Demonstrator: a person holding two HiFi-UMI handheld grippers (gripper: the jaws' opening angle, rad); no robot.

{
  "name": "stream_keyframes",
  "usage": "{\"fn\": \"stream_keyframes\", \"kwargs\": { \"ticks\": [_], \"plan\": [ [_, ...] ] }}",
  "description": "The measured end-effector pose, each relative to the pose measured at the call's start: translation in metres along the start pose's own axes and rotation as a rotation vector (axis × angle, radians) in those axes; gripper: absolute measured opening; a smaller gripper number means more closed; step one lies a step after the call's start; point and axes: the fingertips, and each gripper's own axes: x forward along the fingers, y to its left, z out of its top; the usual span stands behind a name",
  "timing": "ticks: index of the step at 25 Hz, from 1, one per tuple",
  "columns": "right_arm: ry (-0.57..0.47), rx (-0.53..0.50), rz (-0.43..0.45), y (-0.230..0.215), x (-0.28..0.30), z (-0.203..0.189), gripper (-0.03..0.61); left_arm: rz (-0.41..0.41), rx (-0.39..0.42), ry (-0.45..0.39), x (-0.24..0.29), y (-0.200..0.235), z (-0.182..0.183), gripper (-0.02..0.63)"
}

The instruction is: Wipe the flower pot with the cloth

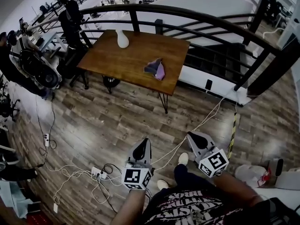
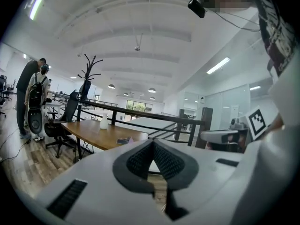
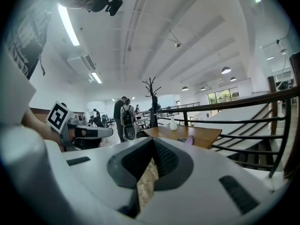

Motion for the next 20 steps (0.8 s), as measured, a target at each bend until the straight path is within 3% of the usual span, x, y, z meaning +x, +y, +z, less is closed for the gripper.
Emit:
{"fn": "stream_keyframes", "kwargs": {
  "ticks": [6, 12, 20],
  "plan": [
    [-0.028, 0.015, 0.01, -0.06, 0.019, 0.021, -0.011, 0.012, 0.009, -0.01, 0.061, -0.006, 0.025, -0.002],
    [-0.053, 0.045, 0.051, -0.113, 0.041, 0.037, -0.011, 0.089, 0.014, -0.039, 0.097, 0.002, 0.048, -0.002],
    [-0.067, 0.062, 0.137, -0.103, 0.071, 0.053, -0.011, 0.18, 0.041, -0.064, 0.083, 0.025, 0.071, -0.002]
  ]
}}
